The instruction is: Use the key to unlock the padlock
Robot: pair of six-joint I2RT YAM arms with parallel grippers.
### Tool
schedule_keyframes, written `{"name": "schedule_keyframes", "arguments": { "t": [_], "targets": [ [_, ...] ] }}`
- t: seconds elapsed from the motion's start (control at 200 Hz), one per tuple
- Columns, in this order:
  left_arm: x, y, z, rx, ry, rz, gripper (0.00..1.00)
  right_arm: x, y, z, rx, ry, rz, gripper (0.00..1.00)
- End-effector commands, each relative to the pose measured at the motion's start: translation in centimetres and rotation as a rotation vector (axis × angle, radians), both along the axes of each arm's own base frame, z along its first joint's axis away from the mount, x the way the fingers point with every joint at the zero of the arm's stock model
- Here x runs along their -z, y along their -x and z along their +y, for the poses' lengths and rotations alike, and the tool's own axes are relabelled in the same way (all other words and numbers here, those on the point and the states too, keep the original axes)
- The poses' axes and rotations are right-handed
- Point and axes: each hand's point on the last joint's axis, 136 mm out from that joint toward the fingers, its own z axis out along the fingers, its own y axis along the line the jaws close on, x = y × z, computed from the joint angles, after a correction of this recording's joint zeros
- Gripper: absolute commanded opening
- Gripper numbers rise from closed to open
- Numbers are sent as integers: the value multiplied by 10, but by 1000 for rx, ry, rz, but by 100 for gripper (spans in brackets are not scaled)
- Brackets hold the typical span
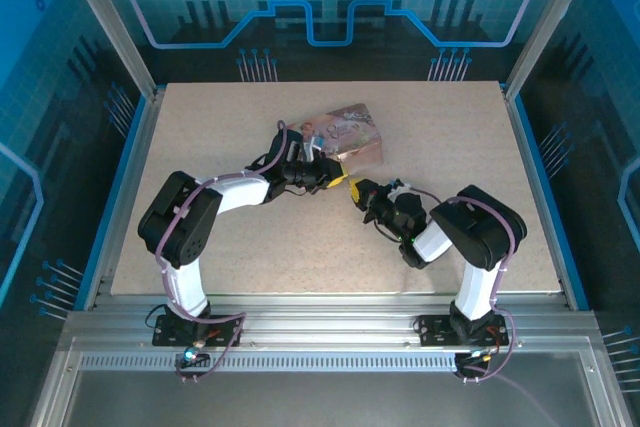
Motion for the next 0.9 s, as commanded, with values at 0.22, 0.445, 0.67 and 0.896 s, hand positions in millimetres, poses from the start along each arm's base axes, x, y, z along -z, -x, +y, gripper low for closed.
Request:
{"name": "schedule_keyframes", "arguments": {
  "t": [0.22,0.445,0.67,0.896],
  "targets": [
    [-26,21,-19,124,101,-12,7,-4,-22,1,29,38,-45,0],
    [-24,29,-25,153,99,0,4,-14,-31,17,2,3,-67,0],
    [-28,30,-28,165,100,-4,3,-7,-28,21,-16,90,-7,0],
    [-27,30,-29,170,98,0,3,-10,-32,20,-10,52,-21,0]
  ]
}}
